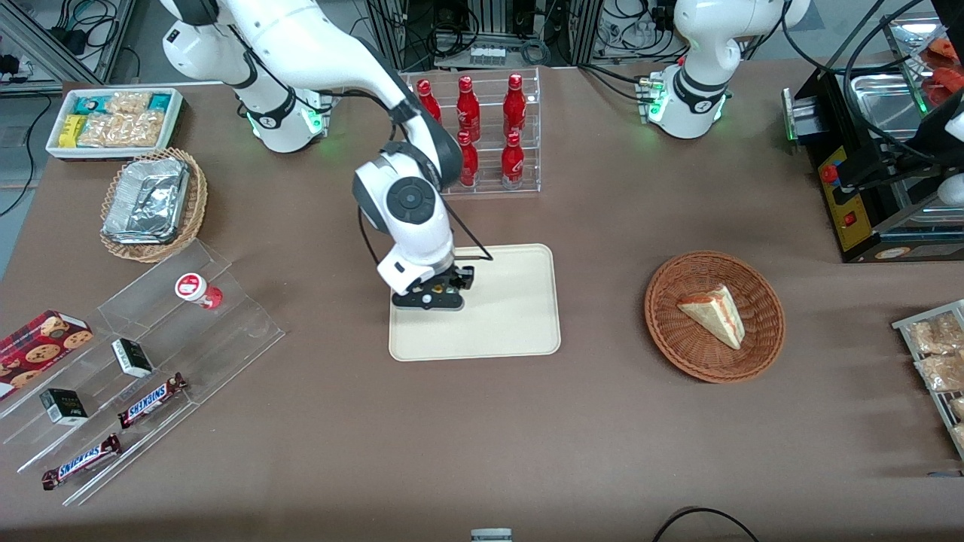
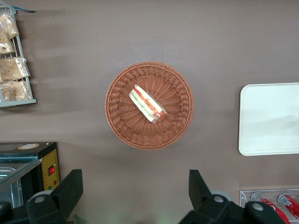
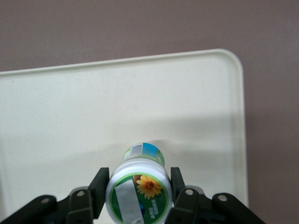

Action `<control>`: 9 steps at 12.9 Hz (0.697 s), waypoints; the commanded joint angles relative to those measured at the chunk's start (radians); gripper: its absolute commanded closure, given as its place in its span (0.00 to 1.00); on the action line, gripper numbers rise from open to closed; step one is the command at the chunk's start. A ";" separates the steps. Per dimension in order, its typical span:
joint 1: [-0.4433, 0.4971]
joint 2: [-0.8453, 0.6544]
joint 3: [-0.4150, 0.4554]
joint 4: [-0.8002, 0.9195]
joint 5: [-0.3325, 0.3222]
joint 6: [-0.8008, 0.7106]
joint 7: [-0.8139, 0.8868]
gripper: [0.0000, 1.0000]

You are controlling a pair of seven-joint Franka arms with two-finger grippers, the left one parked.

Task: Place green gum on tray
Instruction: 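Lower the gum bottle onto the tray and open the right gripper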

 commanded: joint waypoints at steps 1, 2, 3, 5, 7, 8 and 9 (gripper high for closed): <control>0.009 0.026 0.026 -0.004 0.020 0.063 0.061 1.00; 0.011 0.037 0.031 -0.002 0.019 0.077 0.075 1.00; 0.015 0.044 0.040 -0.002 0.019 0.092 0.096 1.00; 0.030 0.057 0.041 0.001 0.019 0.098 0.112 1.00; 0.032 0.061 0.041 0.001 0.017 0.100 0.116 1.00; 0.032 0.067 0.041 0.001 0.017 0.100 0.133 1.00; 0.032 0.070 0.041 0.002 0.013 0.103 0.144 0.94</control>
